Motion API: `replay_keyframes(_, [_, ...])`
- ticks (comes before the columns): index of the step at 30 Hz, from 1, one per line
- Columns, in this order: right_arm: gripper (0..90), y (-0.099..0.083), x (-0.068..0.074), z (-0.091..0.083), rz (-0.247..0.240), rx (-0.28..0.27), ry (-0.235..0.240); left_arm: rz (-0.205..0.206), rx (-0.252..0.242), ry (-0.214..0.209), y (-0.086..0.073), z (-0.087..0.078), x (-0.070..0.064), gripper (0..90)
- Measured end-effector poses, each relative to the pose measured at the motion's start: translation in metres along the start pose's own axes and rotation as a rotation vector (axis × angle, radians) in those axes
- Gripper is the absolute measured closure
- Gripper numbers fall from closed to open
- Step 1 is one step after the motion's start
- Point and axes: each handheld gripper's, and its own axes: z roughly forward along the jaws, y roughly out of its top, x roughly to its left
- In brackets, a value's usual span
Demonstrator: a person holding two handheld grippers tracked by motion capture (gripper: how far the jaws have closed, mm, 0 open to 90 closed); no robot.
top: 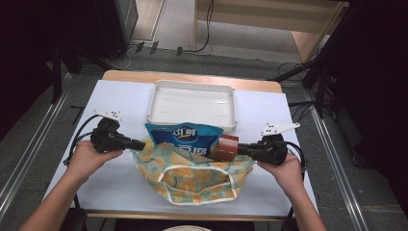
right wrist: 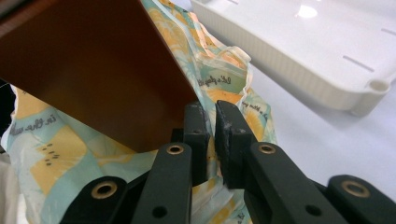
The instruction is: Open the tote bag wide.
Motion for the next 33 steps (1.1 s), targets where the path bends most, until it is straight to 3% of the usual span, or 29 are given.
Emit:
replay_keyframes(17, [84.4,-0.025,-0.013,0.021,0.049,0.006,-0.022,-0.032,-0.013,-0.006,-0.022,0.022,0.015,88.5])
replay_keyframes(28, [87.0,-0.035,-0.018,0.036,0.035,0.040,-0.034,-0.049,-0.017,-0.005,-0.032,0.032,0.023,89.2])
replay_keyframes(33, [87.8,-0.038,-0.022,0.041,0.055,0.049,-0.025,-0.058,-0.034,-0.015,-0.036,0.036,0.028,88.9])
